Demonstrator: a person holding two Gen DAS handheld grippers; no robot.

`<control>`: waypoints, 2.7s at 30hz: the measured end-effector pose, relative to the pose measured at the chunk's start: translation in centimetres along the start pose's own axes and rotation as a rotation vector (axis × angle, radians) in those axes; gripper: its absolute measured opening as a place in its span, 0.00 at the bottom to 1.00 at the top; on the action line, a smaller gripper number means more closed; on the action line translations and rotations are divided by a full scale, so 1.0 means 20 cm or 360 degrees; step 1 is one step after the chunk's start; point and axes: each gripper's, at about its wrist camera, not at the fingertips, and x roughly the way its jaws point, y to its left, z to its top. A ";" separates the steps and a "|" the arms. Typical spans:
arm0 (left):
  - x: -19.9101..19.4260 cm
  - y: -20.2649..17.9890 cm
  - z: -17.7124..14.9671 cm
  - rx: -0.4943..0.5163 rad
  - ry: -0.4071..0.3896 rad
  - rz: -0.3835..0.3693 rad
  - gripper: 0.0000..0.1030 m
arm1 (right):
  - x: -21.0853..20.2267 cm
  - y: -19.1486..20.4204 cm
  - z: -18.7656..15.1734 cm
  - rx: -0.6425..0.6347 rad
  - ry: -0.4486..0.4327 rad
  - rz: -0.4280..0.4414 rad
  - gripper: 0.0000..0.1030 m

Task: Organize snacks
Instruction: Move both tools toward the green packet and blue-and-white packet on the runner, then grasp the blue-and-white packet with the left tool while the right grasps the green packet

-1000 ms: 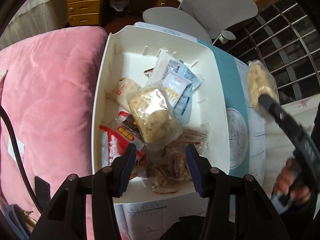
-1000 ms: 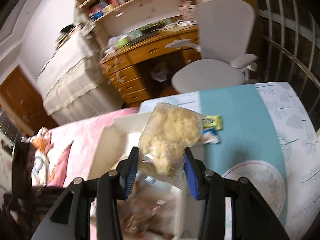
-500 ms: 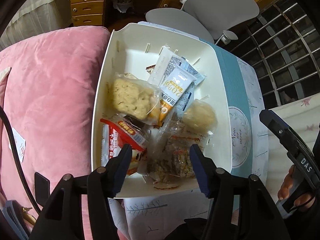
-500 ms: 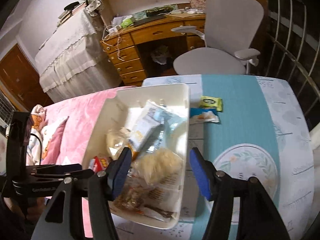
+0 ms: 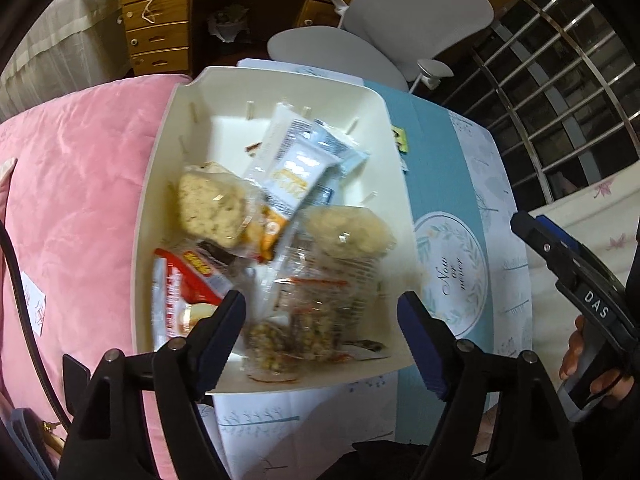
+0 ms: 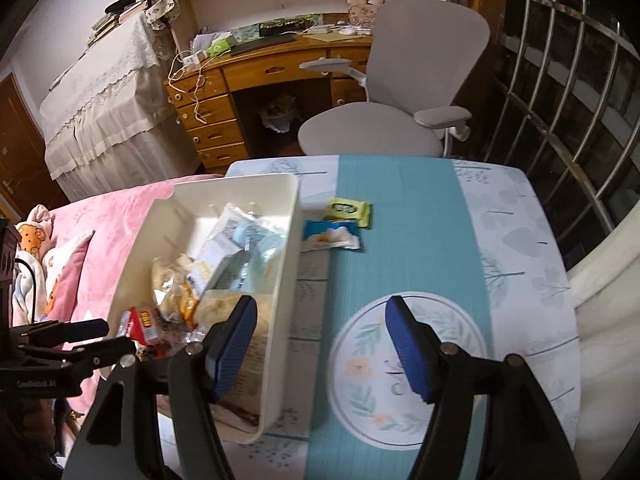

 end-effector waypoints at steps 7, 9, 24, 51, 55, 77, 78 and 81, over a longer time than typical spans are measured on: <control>0.03 -0.24 0.00 0.0024 -0.0031 0.0051 0.76 | -0.02 -0.20 -0.01 -0.0009 -0.0042 0.0019 0.67; 0.05 -0.32 -0.01 -0.0007 -0.0041 0.0081 0.76 | -0.02 -0.29 -0.01 -0.0012 -0.0052 0.0044 0.67; 0.26 -0.77 0.07 -0.0463 -0.0133 0.0266 0.77 | 0.14 -0.80 0.21 -0.0237 -0.0139 0.0319 0.68; 0.92 -0.74 0.49 -0.1352 -0.0566 0.0493 0.79 | 0.96 -0.83 0.59 -0.0822 -0.0378 0.0489 0.70; 1.00 -0.68 0.53 -0.1423 -0.0588 0.0550 0.79 | 1.02 -0.80 0.55 -0.0885 -0.0385 0.0503 0.70; 1.21 -0.57 0.62 -0.1348 -0.0404 0.0731 0.41 | 1.14 -0.70 0.52 -0.0904 -0.0312 0.0625 0.70; 1.21 -0.57 0.61 -0.1345 -0.0392 0.0715 0.37 | 1.14 -0.70 0.52 -0.0900 -0.0309 0.0629 0.70; 1.19 -0.57 0.55 -0.1359 -0.0344 0.0672 0.34 | 1.16 -0.66 0.52 -0.0902 -0.0281 0.0642 0.70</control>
